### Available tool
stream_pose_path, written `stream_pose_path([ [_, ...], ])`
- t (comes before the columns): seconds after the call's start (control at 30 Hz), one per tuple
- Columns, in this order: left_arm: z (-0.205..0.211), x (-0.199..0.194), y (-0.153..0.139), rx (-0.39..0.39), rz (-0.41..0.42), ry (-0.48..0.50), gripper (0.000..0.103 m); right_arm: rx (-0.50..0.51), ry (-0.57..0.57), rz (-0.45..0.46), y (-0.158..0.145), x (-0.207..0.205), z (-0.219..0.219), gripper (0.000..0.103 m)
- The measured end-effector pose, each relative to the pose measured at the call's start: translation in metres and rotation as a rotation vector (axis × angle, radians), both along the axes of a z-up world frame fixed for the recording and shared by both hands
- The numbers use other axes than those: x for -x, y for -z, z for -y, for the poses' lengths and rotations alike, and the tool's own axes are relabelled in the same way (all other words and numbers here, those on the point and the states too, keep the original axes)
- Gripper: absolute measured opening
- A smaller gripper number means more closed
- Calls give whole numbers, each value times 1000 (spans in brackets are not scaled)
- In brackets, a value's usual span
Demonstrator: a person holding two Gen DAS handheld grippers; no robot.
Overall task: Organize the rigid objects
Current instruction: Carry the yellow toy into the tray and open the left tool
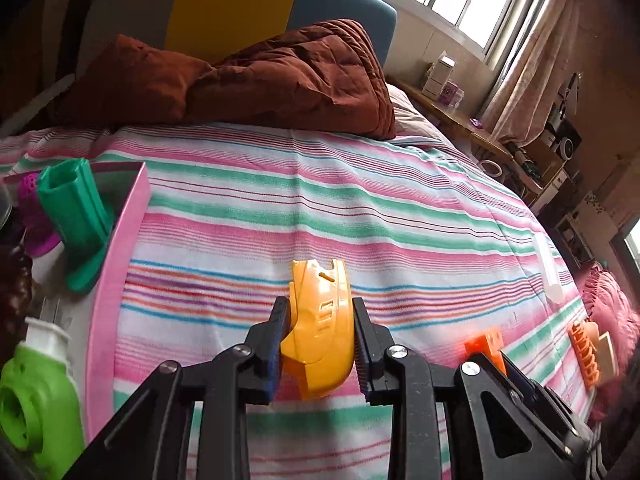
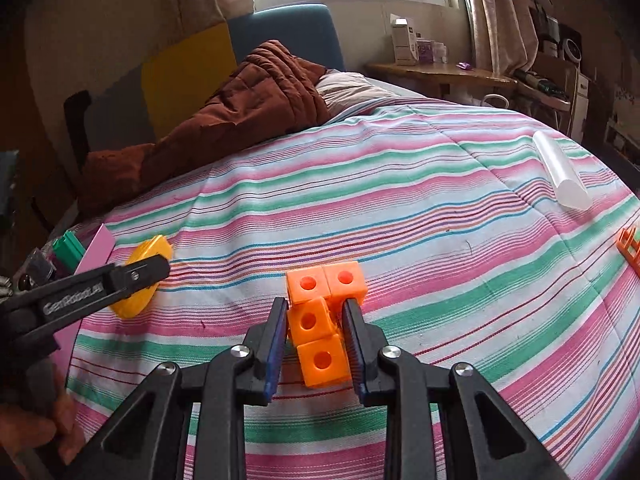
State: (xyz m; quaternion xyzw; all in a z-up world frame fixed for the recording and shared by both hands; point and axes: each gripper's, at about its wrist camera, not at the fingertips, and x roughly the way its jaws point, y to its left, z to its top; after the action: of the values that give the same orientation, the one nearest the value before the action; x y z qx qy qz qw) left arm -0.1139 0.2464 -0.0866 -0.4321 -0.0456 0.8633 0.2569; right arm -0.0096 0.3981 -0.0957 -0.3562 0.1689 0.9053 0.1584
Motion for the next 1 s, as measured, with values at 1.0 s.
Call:
stream_pose_path([
  [1.0,236,-97,-23,37,-27,-174,30,-170,-34,13,-11,3,29,27],
])
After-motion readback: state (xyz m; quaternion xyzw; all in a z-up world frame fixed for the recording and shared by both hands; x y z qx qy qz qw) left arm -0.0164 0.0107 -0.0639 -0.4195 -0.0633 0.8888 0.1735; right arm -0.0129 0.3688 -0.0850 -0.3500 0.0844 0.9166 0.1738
